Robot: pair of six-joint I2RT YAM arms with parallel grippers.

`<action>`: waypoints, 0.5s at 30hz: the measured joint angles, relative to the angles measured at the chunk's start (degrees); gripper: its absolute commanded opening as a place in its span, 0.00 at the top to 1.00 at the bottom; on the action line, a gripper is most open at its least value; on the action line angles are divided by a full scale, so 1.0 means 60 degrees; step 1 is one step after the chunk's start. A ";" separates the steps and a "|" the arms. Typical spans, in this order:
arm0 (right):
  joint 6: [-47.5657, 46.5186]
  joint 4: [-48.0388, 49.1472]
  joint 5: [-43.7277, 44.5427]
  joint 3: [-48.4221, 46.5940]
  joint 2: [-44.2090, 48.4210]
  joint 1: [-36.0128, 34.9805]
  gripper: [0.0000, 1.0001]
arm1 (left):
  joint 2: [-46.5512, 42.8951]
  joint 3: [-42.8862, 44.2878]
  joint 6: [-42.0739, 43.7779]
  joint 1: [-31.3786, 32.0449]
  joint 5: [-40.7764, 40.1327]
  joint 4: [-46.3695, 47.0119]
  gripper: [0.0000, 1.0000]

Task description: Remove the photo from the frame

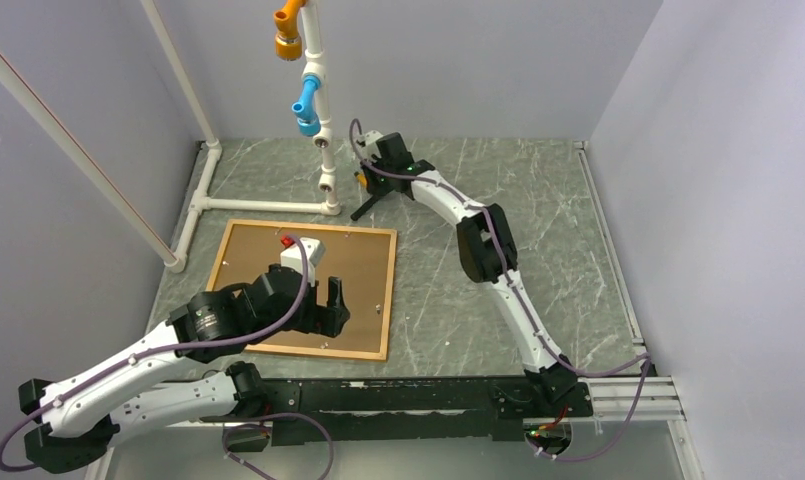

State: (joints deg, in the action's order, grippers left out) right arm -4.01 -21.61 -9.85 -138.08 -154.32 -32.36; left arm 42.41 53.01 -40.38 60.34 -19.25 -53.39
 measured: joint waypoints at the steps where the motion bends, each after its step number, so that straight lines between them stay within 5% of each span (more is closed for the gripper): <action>1: 0.0291 0.0044 0.0044 0.0397 0.0302 0.0062 1.00 | 0.0000 -0.0051 -0.0007 0.0000 0.0029 0.0073 0.01; 15: 0.2889 0.1949 -0.0561 0.7708 0.7424 0.0867 1.00 | 0.0357 -0.0426 -0.0095 -0.0200 0.0790 0.1373 0.01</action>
State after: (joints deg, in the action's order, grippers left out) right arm 13.32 -9.91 -13.21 -91.83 -109.78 -27.16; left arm 44.56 50.46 -40.95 59.13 -14.50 -45.15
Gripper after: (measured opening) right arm 0.203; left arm 0.994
